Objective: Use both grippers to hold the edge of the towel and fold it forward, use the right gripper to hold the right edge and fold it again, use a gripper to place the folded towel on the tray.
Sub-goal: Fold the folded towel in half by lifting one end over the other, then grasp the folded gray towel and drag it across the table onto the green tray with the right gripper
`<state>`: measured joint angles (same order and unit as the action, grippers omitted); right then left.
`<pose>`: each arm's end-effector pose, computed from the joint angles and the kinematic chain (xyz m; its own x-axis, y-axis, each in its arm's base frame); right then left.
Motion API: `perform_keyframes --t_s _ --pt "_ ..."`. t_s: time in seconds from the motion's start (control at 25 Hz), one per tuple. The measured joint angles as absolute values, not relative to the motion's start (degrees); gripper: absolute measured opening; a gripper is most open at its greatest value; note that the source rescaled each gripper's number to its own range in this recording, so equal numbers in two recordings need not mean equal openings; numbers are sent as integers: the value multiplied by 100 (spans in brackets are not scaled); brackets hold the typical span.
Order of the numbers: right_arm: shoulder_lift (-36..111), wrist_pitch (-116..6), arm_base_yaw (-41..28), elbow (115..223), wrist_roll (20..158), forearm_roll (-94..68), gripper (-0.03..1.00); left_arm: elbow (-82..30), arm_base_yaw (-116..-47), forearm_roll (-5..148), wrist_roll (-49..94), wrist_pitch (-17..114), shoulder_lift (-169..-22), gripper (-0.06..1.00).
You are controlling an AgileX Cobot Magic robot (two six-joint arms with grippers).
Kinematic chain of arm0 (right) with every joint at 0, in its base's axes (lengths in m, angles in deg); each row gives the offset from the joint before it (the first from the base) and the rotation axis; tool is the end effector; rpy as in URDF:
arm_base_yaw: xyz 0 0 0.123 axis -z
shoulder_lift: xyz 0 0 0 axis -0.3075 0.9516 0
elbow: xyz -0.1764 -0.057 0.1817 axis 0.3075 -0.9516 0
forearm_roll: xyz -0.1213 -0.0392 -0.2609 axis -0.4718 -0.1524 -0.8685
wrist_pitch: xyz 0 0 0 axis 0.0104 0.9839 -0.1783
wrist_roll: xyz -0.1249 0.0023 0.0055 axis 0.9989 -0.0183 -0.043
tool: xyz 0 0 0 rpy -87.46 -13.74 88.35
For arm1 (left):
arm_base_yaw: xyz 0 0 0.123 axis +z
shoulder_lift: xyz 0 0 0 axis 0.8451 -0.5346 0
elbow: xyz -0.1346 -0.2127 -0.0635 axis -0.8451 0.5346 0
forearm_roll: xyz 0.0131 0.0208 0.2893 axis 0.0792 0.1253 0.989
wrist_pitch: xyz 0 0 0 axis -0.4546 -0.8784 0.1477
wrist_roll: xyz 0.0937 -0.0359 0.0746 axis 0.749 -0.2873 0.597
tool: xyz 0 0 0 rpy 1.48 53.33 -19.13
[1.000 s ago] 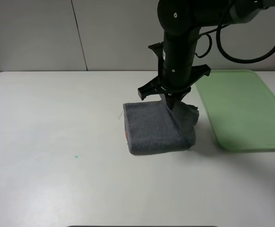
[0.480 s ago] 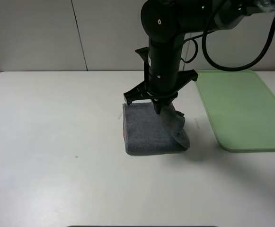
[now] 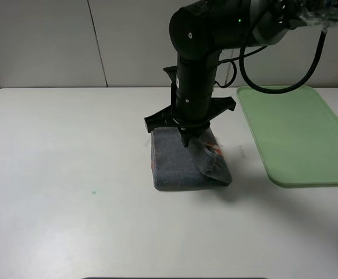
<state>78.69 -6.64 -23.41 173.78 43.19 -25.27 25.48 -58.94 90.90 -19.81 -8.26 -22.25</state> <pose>0.3276 0.2777 0.1129 -0.9262 -0.3479 -0.1457 -0.3501 0.9367 -0.0109 0.0852 0.0093 0.2803 -0.4395 -0.0811 -0.8946 -0.0973 0.9944 -0.0424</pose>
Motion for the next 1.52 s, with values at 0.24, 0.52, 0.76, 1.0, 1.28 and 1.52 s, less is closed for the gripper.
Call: perform_keyframes --t_s 0.24,0.52,0.76,1.0,1.28,1.52 --pt "7869 -819 -2341 17378 4308 -2440 8 2548 -5894 9090 -1981 -826 -2225 100" --pt "7869 -1211 -2341 17378 4115 -1890 42 2548 -5894 9090 -1981 -826 -2225 100" --pt "7869 -1318 -2341 17378 4327 -1163 97 2548 -5894 9090 -1981 -826 -2225 100" --pt "7869 -1323 -2341 17378 4433 -1134 100 2548 -5894 9090 -1981 -826 -2225 100" --pt "7869 -1102 -2341 17383 4910 -1143 100 2548 -5894 9090 -1981 -826 -2225 100" --pt "7869 -626 -2341 17390 5435 -1494 100 2548 -5894 9090 -1981 -826 -2225 100"
